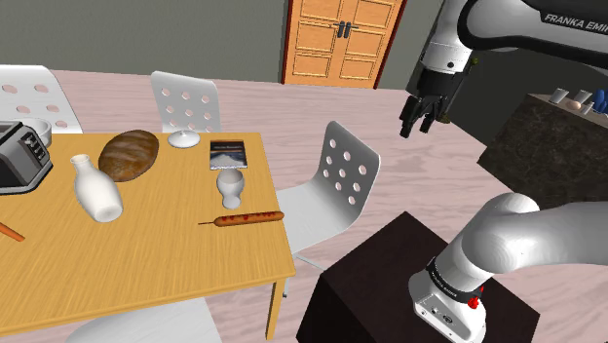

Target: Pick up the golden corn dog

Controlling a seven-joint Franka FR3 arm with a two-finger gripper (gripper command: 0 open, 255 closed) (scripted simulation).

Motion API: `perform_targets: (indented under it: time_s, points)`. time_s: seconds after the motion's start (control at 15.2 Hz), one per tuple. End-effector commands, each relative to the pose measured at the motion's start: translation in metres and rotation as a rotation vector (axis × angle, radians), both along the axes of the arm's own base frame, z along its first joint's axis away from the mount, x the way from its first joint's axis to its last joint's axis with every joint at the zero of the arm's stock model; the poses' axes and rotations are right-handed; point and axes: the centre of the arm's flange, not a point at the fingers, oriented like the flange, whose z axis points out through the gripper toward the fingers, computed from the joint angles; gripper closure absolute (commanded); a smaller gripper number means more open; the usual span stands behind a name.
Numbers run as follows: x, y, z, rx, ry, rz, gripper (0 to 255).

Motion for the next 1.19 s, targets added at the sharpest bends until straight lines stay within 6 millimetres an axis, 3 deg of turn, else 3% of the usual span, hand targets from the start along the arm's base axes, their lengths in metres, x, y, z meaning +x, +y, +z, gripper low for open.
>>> perform_targets:
  time_s: [0.0, 0.53, 1.12]
  points:
    - [0.0, 0.0, 0.0, 0.0, 0.0, 0.0, 0]
    - [0.076, 0.026, -0.07, -0.005, 0.0, 0.2, 0]
    - [0.154, 0.073, -0.15, -0.011, -0.001, 0.424, 0]
